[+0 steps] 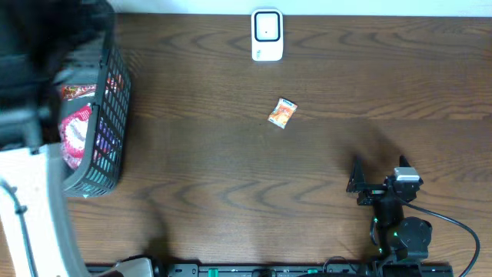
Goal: Scan the item barcode
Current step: 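Carry the orange box to the scanner and drop it on the table, then reach into the basket and grasp the pink Kleenex tissue pack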
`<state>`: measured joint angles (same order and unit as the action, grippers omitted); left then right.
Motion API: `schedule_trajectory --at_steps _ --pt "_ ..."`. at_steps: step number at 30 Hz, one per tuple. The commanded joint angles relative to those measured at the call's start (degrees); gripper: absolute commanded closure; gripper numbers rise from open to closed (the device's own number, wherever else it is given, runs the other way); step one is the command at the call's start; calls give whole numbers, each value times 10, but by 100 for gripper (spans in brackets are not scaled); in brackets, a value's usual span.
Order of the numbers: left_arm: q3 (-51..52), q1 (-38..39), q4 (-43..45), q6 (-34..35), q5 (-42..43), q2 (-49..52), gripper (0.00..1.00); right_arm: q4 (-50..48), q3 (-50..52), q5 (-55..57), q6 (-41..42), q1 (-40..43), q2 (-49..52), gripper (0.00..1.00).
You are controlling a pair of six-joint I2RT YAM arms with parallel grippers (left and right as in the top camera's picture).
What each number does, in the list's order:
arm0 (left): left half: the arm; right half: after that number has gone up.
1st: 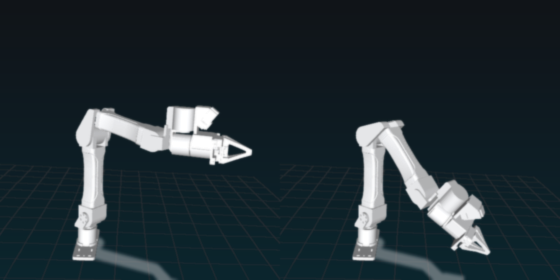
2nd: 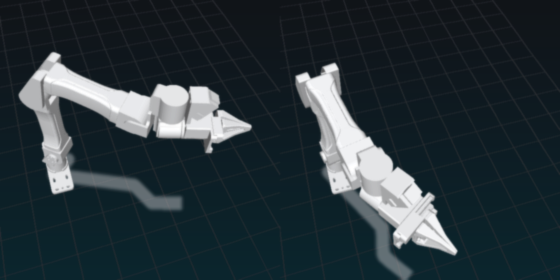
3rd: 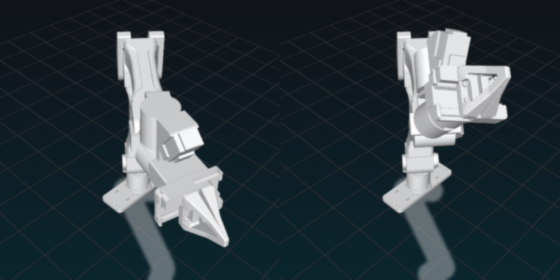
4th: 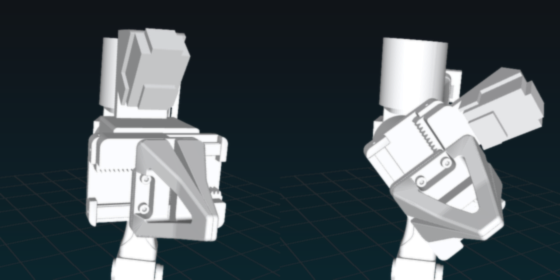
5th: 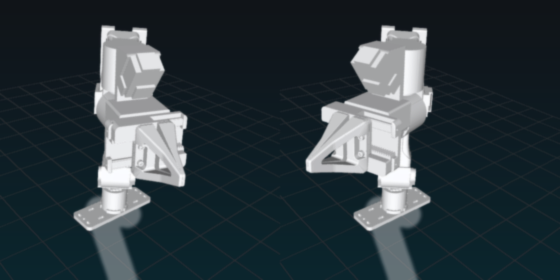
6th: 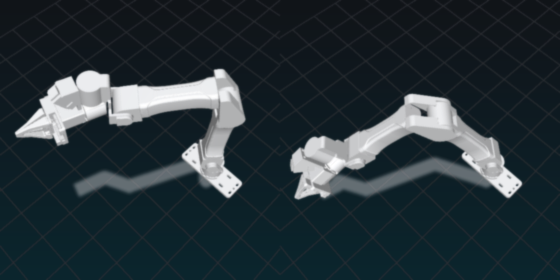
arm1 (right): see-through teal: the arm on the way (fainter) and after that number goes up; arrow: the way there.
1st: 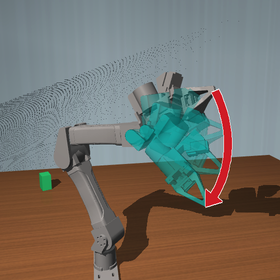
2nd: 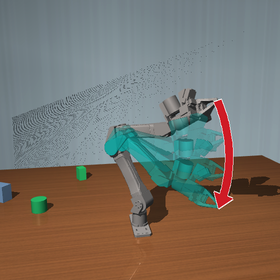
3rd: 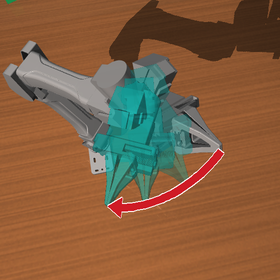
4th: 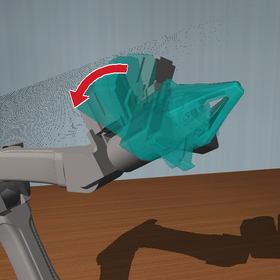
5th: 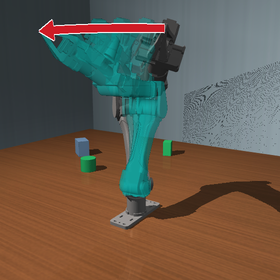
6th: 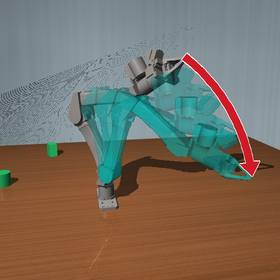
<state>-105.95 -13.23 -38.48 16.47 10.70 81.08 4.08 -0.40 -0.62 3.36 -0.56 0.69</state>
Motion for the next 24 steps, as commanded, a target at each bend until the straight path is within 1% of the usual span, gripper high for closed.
schedule_trajectory --at_steps 1,3,6,7,8,9,12,15,16,20,24 --pt "1 -84 -37 -12 1 17 20 2 1 1 -7 -2 -3 1" --pt "4 -123 -63 -9 1 25 20 2 1 1 -7 -2 -3 1" --pt "14 -152 -86 28 2 47 20 2 1 1 -7 -2 -3 1" --pt "17 -154 -93 31 2 58 19 2 1 1 -7 -2 -3 1" --pt "18 -153 -102 31 2 68 16 2 1 1 -7 -2 -3 1" --pt "18 -152 -112 31 2 80 14 2 1 1 -7 -2 -3 1" --pt "18 -141 -157 31 0 132 13 2 1 1 -7 -2 -3 1" --pt "18 -138 -186 31 -26 172 12 2 1 1 -7 -2 -3 1" --pt "18 -138 -195 30 -34 186 9 2 1 1 -7 -2 -3 1" --pt "18 -138 -219 3 -43 231 8 2 1 1 -7 -2 -3 1" --pt "18 -132 -243 0 -43 275 8 2 1 1 -7 -2 -3 1"
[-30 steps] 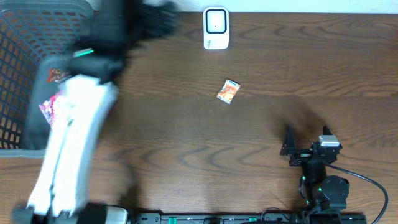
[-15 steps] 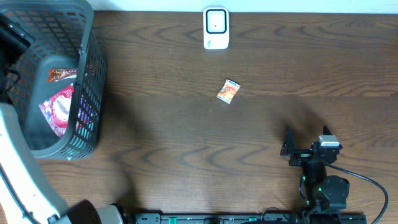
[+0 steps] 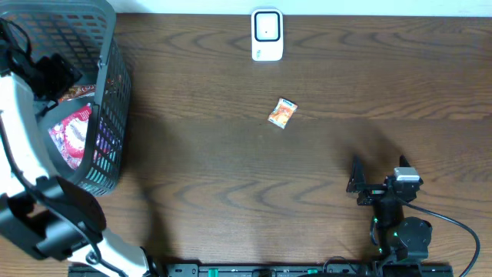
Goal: Scan the item barcode
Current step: 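Reach into the basket and grasp the pink Kleenex tissue pack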
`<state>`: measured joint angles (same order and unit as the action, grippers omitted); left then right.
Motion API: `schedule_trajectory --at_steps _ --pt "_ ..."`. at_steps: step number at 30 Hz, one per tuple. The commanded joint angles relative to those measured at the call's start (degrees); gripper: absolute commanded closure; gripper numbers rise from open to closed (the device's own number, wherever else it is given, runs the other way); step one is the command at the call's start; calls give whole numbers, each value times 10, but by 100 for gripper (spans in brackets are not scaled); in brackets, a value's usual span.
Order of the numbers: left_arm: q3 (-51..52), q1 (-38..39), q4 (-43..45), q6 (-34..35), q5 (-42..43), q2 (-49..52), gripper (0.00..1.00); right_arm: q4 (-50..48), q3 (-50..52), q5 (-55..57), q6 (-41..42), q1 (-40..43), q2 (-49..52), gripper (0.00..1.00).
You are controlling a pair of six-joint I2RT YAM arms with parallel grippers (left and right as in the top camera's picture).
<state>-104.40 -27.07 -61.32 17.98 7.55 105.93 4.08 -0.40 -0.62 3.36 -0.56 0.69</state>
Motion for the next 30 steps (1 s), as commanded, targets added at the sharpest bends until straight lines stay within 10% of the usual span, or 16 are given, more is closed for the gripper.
schedule_trajectory --at_steps 1,25,28,30 --pt "3 10 -20 -15 -12 38 8 2 1 1 -7 -2 -3 1" --pt "132 70 26 0 -207 153 7 2 1 1 -7 -2 -3 1" --pt "154 70 43 -4 -207 153 30 2 1 1 -7 -2 -3 1" --pt "156 70 45 -4 -207 153 71 2 1 1 -7 -2 -3 1"
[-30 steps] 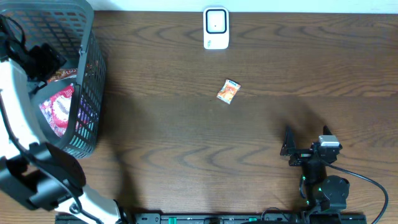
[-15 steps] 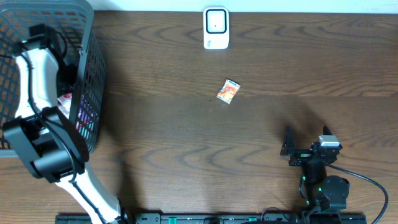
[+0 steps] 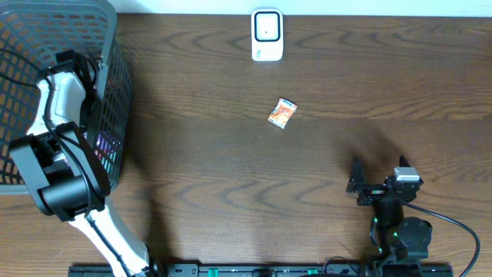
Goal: Scan the item barcode
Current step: 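Reach into the basket and grasp the pink Kleenex tissue pack, then carry the tissue pack past the scanner and release it on the table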
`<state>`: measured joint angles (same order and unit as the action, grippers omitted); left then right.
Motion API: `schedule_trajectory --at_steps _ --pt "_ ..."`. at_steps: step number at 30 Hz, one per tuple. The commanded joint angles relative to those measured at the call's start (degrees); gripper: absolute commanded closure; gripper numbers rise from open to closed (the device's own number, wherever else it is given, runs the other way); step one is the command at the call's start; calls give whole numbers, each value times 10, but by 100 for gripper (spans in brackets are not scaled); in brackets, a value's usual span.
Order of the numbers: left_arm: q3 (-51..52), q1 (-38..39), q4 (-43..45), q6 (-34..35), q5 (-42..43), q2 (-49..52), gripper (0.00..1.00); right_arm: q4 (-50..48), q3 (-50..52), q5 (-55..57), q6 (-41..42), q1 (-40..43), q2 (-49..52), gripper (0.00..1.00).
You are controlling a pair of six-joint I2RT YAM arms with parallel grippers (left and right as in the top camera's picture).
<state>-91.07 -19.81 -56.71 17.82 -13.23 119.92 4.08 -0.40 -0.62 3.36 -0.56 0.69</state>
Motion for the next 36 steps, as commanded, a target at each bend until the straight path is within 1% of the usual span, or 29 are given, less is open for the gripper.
schedule_trajectory --at_steps 1,2,5,7,11,15,18,20,21,25,27,29,33,34,36 --pt "22 -3 -1 -2 1 12 85 2 1 1 -7 -2 -3 1" --pt "15 -3 -5 -17 1 11 93 2 1 1 -7 -2 -3 1" --pt "-23 -6 -31 -26 1 3 93 2 1 1 -7 -2 -3 1" --pt "-68 -9 -55 -25 1 -10 93 2 1 1 -7 -2 -3 1" --pt "-189 -9 -81 -24 8 -66 93 2 1 1 -7 -2 -3 1" --pt "-262 -9 -55 4 8 -139 93 2 1 1 -7 -2 -3 1" --pt "-277 -8 -6 16 27 -207 92 2 1 1 -7 -2 -3 1" --pt "-277 -8 28 16 89 -250 93 2 1 1 -7 -2 -3 1" --pt "-277 -8 49 16 153 -277 93 2 1 1 -7 -2 -3 1" --pt "-277 7 104 16 356 -327 93 2 1 1 -7 -2 -3 1" --pt "-277 32 124 16 425 -339 93 2 1 1 -7 -2 -3 1" --pt "-277 72 129 16 448 -342 93 2 1 1 -7 -2 -3 1" --pt "-268 173 122 15 447 -332 93 2 1 1 -7 -2 -3 1" --pt "-261 211 120 15 439 -323 93 2 1 1 -7 -2 -3 1" --pt "-253 264 111 15 398 -308 93 2 1 1 -7 -2 -3 1"
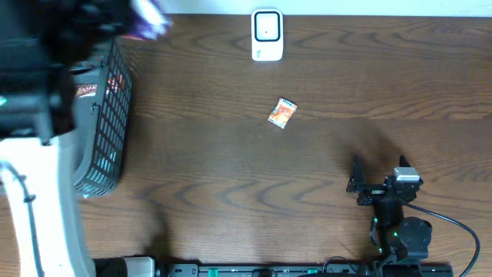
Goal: Scan the item barcode
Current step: 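Carry the tissue pack past the scanner and release it on the table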
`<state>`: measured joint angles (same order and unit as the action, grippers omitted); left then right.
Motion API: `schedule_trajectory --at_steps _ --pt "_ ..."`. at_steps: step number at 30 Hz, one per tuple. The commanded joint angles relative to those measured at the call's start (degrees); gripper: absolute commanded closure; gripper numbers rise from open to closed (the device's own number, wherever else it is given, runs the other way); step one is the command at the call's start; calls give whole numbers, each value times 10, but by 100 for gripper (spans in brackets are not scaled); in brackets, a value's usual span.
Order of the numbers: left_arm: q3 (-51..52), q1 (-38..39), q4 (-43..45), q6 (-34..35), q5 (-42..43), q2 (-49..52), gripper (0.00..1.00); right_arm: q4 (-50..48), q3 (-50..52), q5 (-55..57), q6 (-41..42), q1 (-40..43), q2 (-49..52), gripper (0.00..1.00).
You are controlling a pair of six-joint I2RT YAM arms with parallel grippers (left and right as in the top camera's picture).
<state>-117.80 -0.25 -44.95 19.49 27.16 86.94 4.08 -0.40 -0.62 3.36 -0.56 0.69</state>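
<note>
My left arm is raised close to the overhead camera and shows as a dark blur at the top left. Its gripper (132, 18) is over the basket's far corner, shut on a purple and white packet (151, 21) that sticks out to the right. The white barcode scanner (267, 35) stands at the table's far edge, well to the right of the packet. My right gripper (355, 175) rests low at the front right with nothing in it; its jaws are too small to read.
A dark wire basket (105, 135) stands at the left, with a red and white packet (86, 91) showing inside. A small orange packet (282, 113) lies mid-table, in front of the scanner. Cables and the arm bases run along the front edge.
My left arm was reaching down into the basket; now it is lifted up near the camera with a purple and white packet in its gripper. The right arm has not moved.
My left arm was high over the basket, blurred. It then stood lower over the basket's left side, and then reached down inside among the packets. Now it is up again, holding a purple packet. The orange packet, the scanner and the right arm stayed put.
</note>
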Motion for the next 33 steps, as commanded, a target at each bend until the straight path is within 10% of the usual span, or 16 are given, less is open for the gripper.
schedule_trajectory --at_steps 1,15,33 --pt "18 105 -23 -2 -53 37 93 2 1 1 -7 -2 -3 1" --pt "21 302 -133 -2 -284 279 93 2 1 1 -7 -2 -3 1" --pt "21 342 -127 -11 -232 477 84 2 1 1 -7 -2 -3 1"
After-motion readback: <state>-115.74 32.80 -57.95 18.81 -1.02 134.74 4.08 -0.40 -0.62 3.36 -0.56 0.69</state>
